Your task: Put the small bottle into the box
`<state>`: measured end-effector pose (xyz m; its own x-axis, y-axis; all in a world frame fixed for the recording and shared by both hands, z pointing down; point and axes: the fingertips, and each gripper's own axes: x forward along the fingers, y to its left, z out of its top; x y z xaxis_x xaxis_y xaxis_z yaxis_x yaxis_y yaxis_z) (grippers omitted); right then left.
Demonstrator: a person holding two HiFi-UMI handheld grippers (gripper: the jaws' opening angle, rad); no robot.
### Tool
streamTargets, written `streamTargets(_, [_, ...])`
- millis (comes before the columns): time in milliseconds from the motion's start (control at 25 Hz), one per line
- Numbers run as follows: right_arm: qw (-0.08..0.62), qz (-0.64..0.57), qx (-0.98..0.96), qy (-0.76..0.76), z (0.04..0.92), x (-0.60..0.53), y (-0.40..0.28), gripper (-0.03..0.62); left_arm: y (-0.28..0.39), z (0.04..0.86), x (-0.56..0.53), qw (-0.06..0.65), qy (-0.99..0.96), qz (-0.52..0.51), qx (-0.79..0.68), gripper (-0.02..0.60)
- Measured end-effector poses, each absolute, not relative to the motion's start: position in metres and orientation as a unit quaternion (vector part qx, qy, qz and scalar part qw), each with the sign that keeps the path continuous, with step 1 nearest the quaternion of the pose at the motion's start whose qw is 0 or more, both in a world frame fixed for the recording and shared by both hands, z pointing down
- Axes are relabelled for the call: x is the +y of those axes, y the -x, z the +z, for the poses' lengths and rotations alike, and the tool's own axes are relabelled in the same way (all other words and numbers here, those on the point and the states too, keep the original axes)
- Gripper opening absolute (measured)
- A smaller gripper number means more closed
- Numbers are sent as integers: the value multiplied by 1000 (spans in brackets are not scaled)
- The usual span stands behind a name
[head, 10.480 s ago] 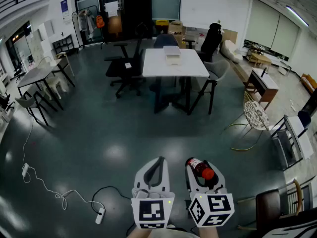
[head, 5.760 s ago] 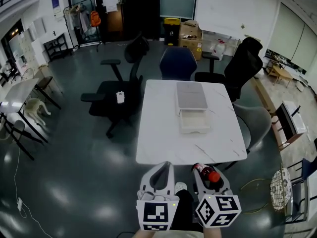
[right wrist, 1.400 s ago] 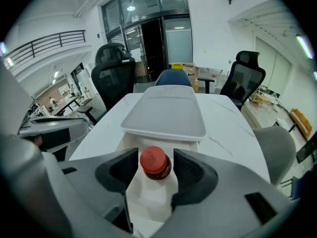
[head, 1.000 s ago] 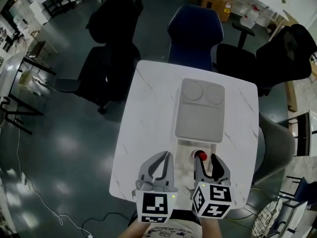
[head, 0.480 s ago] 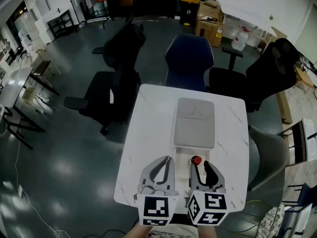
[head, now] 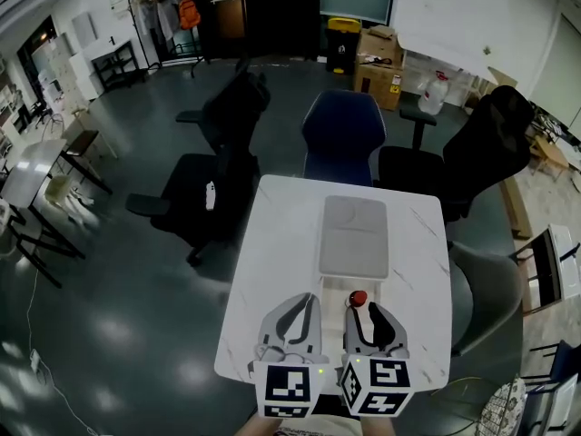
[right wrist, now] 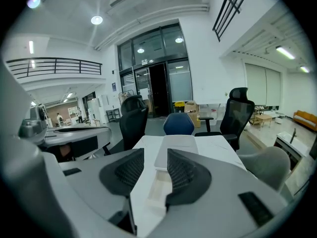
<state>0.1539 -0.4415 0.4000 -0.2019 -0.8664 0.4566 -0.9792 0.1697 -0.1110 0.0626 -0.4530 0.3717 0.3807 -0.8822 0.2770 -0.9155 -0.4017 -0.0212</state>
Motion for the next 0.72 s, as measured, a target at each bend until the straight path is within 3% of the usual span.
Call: streamTargets(720, [142,183,-751,-618,390,-432,-151,150,-60,356,-445,52,-831,114,-543,20])
